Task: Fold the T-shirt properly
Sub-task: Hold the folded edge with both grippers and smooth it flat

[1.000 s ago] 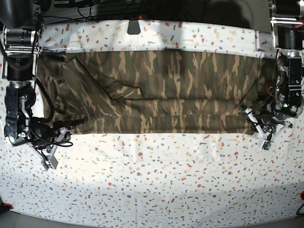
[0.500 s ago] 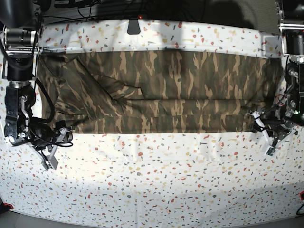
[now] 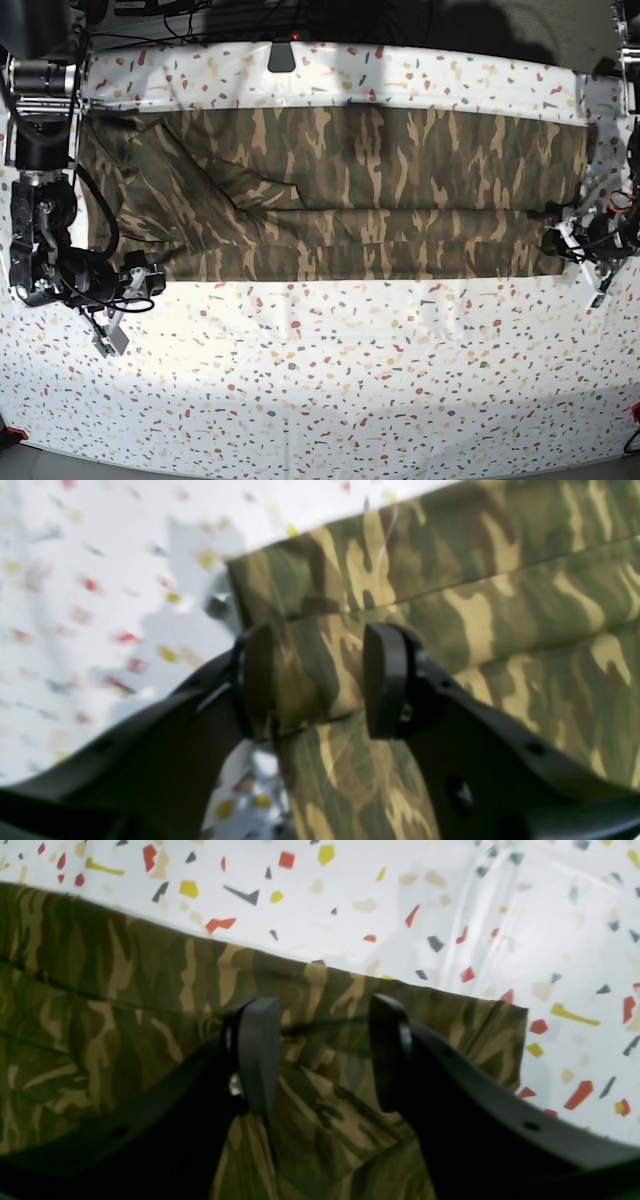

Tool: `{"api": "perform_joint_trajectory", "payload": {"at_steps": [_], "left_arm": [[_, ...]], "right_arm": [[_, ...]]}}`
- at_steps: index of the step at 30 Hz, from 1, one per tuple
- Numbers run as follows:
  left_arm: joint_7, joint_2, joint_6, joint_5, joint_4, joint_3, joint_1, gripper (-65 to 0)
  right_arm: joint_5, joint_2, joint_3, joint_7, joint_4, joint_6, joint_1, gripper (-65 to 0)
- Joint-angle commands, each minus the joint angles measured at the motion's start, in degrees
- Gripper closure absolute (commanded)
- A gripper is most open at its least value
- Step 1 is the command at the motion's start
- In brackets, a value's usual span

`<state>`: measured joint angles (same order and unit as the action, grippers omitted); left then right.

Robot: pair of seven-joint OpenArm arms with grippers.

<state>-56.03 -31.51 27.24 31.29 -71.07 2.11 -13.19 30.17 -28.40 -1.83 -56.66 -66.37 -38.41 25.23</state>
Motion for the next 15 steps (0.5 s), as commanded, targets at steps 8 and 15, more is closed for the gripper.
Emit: {"api": "perform_joint_trajectory", "payload": {"at_steps": [8, 15], "left_arm": [[-0.1, -1.1, 0.0, 0.9, 8.8, 0.4, -3.1, -28.5], [-2.5, -1.2, 0.1, 8.2, 3.7, 0.4, -3.0, -25.2]], "right_arm": [[0.5, -1.0, -0.4, 0.9, -0.9, -0.6, 1.7, -29.5], [0.4, -1.0, -0.4, 0.9, -0.9, -0.6, 1.7, -29.5]]}}
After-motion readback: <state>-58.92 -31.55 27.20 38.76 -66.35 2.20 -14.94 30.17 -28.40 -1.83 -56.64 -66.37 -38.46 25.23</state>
